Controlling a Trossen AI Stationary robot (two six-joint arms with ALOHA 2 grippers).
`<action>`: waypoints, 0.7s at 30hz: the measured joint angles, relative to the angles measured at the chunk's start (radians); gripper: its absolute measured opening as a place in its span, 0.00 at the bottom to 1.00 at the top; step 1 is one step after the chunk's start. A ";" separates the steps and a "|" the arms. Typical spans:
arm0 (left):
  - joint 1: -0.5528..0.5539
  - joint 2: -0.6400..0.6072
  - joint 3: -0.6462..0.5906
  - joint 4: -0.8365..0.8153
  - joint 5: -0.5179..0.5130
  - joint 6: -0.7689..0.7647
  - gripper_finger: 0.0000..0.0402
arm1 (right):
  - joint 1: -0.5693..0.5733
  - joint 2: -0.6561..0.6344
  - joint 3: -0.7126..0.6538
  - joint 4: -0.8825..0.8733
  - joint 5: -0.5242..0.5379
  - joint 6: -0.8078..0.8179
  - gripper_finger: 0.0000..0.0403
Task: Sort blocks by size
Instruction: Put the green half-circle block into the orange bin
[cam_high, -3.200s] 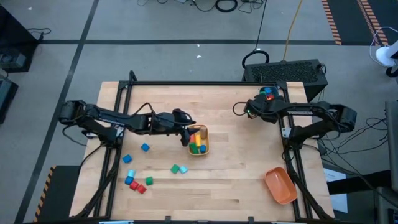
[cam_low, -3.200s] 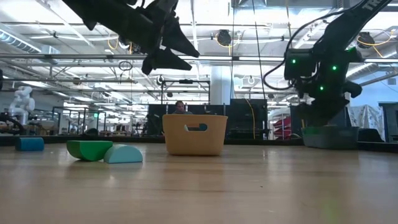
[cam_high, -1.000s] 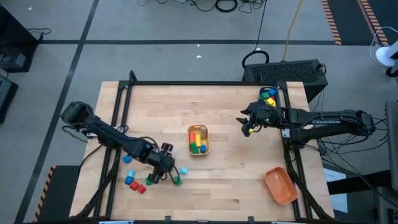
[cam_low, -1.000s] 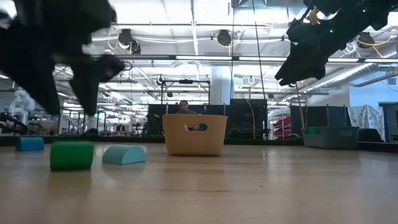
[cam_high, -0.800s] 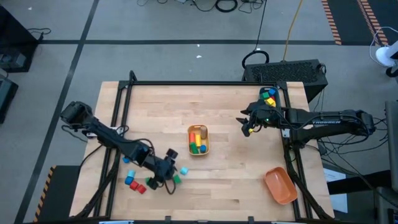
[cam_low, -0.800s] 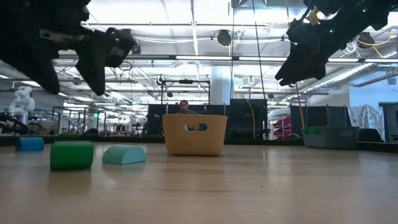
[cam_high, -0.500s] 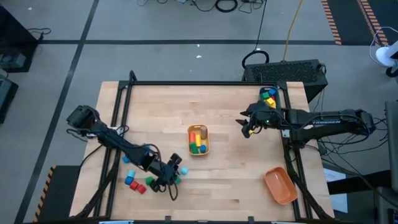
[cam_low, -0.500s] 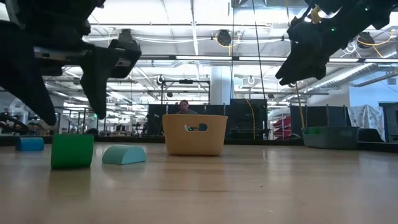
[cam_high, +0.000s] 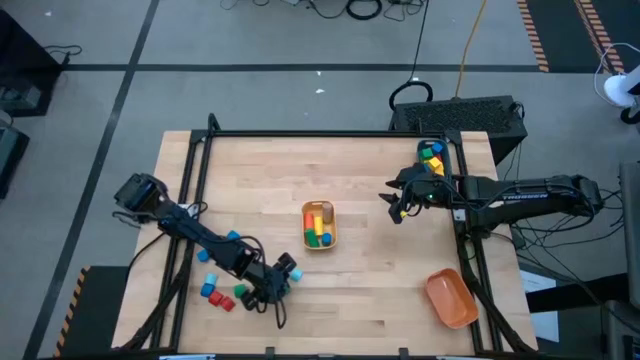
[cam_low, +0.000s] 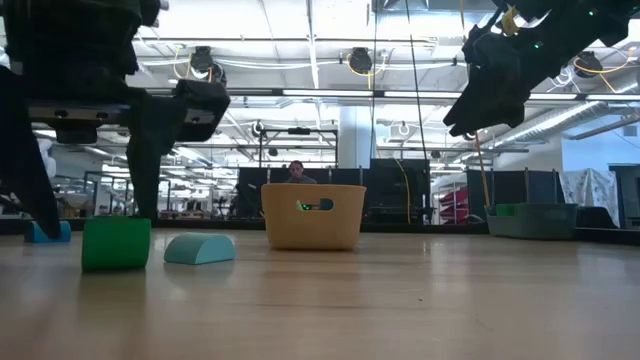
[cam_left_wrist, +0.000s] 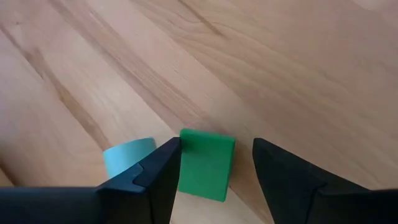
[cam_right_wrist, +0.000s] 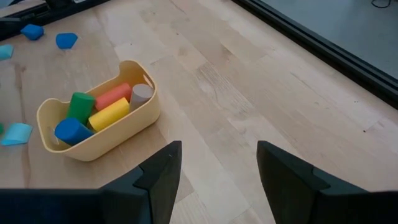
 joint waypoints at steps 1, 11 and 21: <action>0.003 0.006 0.000 0.005 0.001 0.001 0.50 | 0.000 0.000 0.000 0.000 0.000 0.000 0.49; 0.013 0.057 0.000 0.023 0.006 0.046 0.50 | 0.000 0.000 0.000 0.000 0.000 0.000 0.49; 0.029 0.065 0.000 0.055 0.002 -0.073 0.50 | 0.000 0.004 0.000 0.005 0.000 0.032 0.49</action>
